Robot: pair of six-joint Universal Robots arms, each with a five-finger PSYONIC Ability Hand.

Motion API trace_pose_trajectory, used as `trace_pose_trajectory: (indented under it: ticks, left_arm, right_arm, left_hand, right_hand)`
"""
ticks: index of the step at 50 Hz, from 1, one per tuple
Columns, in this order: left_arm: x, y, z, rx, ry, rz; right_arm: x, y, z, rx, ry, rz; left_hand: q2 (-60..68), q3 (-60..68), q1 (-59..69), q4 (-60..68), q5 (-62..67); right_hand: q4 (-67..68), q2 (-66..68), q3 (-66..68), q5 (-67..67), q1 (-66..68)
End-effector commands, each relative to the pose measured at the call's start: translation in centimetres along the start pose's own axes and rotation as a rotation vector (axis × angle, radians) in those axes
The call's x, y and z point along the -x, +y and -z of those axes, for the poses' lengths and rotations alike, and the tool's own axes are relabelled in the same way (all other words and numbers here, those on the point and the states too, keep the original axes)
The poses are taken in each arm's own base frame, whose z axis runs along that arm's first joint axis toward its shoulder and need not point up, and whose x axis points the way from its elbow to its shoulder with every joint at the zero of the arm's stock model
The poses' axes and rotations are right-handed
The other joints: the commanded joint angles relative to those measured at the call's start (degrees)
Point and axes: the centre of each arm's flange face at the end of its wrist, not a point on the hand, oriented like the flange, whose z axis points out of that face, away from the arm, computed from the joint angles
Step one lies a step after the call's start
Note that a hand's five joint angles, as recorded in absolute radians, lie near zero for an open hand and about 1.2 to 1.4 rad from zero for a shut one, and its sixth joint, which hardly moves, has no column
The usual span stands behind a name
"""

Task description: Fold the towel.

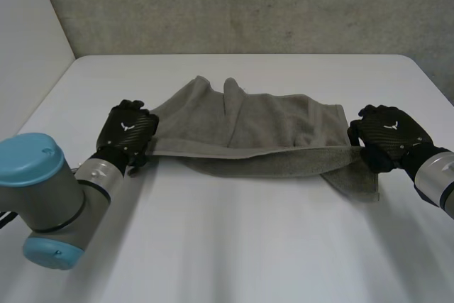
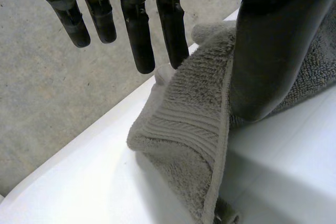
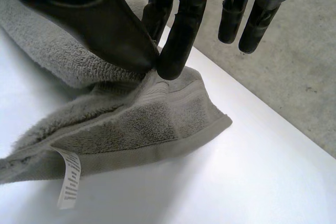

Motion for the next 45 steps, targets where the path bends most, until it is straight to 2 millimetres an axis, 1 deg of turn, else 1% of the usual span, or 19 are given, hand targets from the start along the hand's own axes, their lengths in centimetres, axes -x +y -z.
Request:
trace_pose_trajectory:
  ticks: [1, 2, 6, 11, 13, 15, 16, 18, 26, 29, 31, 32, 34, 35, 37, 42, 43, 44, 45]
  left_arm:
    - [-1.8, 0.4, -0.4, 0.006, 0.035, -0.004]
    - [-2.2, 0.7, -0.5, 0.01, 0.046, -0.006]
    - [-2.8, 1.5, -0.7, 0.029, 0.06, -0.009]
    - [-2.7, 2.2, -1.4, 0.048, 0.033, -0.01]
    - [-2.4, 2.4, -1.7, 0.055, 0.011, -0.01]
    - [-1.5, 2.6, -2.1, 0.068, -0.046, -0.01]
    - [-1.5, 2.6, -2.1, 0.068, -0.046, -0.01]
    - [-0.4, 2.6, -2.6, 0.074, -0.101, -0.009]
    - [1.1, 2.8, -3.3, 0.067, -0.15, -0.002]
    - [1.2, 2.9, -3.3, 0.067, -0.15, 0.002]
    - [1.0, 3.1, -3.3, 0.071, -0.142, 0.001]
    - [1.0, 3.1, -3.3, 0.071, -0.142, 0.001]
    - [1.0, 3.2, -3.4, 0.072, -0.136, 0.001]
    - [1.0, 3.2, -3.4, 0.072, -0.136, 0.001]
    - [0.6, 3.2, -3.2, 0.073, -0.11, 0.0]
    - [0.2, 2.5, -2.8, 0.055, -0.061, -0.002]
    - [0.2, 2.5, -2.8, 0.055, -0.061, -0.002]
    - [0.6, 1.8, -2.6, 0.04, -0.068, -0.002]
    - [1.2, 0.6, -2.2, 0.018, -0.083, -0.002]
  right_arm:
    - [-0.4, -0.1, 0.0, -0.002, 0.007, -0.047]
    - [-0.6, 0.0, 0.0, -0.001, 0.013, -0.05]
    - [-0.9, 0.1, 0.0, 0.001, 0.023, -0.052]
    - [-1.3, 0.1, 0.0, 0.003, 0.032, -0.051]
    - [-1.5, 0.2, 0.0, 0.005, 0.039, -0.053]
    - [-1.6, 0.2, 0.0, 0.007, 0.042, -0.057]
    - [-1.7, 0.3, 0.0, 0.007, 0.044, -0.06]
    - [-1.6, 0.3, 0.0, 0.007, 0.043, -0.058]
    - [-1.5, 0.3, 0.0, 0.008, 0.041, -0.058]
    - [-1.5, 0.3, 0.0, 0.008, 0.041, -0.058]
    - [-1.5, 0.3, 0.0, 0.008, 0.041, -0.058]
    - [-1.5, 0.3, 0.0, 0.009, 0.04, -0.06]
    - [-1.5, 0.4, 0.0, 0.009, 0.041, -0.061]
    - [-1.5, 0.4, 0.0, 0.009, 0.041, -0.062]
    - [-1.5, 0.4, 0.0, 0.011, 0.041, -0.067]
    - [-1.4, 0.7, -0.1, 0.019, 0.038, -0.097]
    - [-1.4, 0.8, -0.2, 0.021, 0.037, -0.118]
    - [-1.4, 0.8, -0.2, 0.021, 0.037, -0.119]
    - [-1.3, 1.1, -0.2, 0.029, 0.033, -0.151]
  left_hand:
    - [-1.7, -2.8, -1.7, -3.1, -0.2]
    - [-1.4, -2.8, -1.3, -3.1, 0.1]
    - [-0.4, -2.8, -0.3, -3.1, 1.1]
    - [3.5, -2.8, 3.6, -3.1, 5.0]
    - [5.1, -2.8, 5.2, -3.1, 6.7]
    - [7.7, -2.8, 7.8, -3.1, 9.2]
    - [7.7, -2.8, 7.8, -3.1, 9.2]
    - [7.7, -2.8, 7.8, -3.1, 9.2]
    - [7.8, -2.8, 7.9, -3.1, 9.4]
    - [8.8, -2.8, 8.9, -3.1, 10.4]
    - [13.2, -2.8, 13.3, -3.1, 14.7]
    - [13.2, -2.8, 13.3, -3.1, 14.8]
    - [25.9, -2.8, 26.0, -3.1, 27.5]
    - [26.0, -2.8, 26.1, -3.1, 27.6]
    - [42.1, -2.8, 42.2, -3.1, 43.6]
    - [42.1, -2.8, 42.2, -3.1, 43.7]
    - [42.1, -2.8, 42.2, -3.1, 43.7]
    - [42.1, -2.8, 42.2, -3.1, 43.7]
    - [42.1, -2.8, 42.2, -3.1, 43.7]
  right_hand:
    - [-4.4, 3.0, -2.7, 2.2, 4.3]
    - [-4.4, 3.0, -2.7, 2.2, 4.3]
    - [-4.4, 3.0, -2.7, 2.2, 4.3]
    - [-4.4, 3.0, -2.7, 2.2, 4.3]
    - [-4.4, 3.0, -2.7, 2.2, 4.3]
    - [-4.4, 3.0, -2.7, 2.2, 4.3]
    - [-4.4, 3.0, -2.7, 2.2, 4.3]
    - [-4.4, 3.0, -2.7, 2.2, 4.3]
    - [-4.4, 3.0, -2.7, 2.2, 4.3]
    - [-4.4, 3.0, -2.7, 2.2, 4.3]
    - [-4.4, 3.0, -2.7, 2.2, 4.3]
    - [-4.4, 3.0, -2.7, 2.2, 4.3]
    - [-4.4, 3.0, -2.7, 2.2, 4.3]
    - [-4.4, 3.0, -2.7, 2.2, 4.3]
    - [-4.4, 3.0, -2.7, 2.2, 4.3]
    - [-4.4, 1.8, -2.7, 0.9, 3.0]
    - [-4.4, -5.9, -2.7, -6.8, -4.6]
    - [-4.4, -6.0, -2.7, -6.9, -4.7]
    - [-4.4, -10.2, -2.7, -11.0, -8.9]
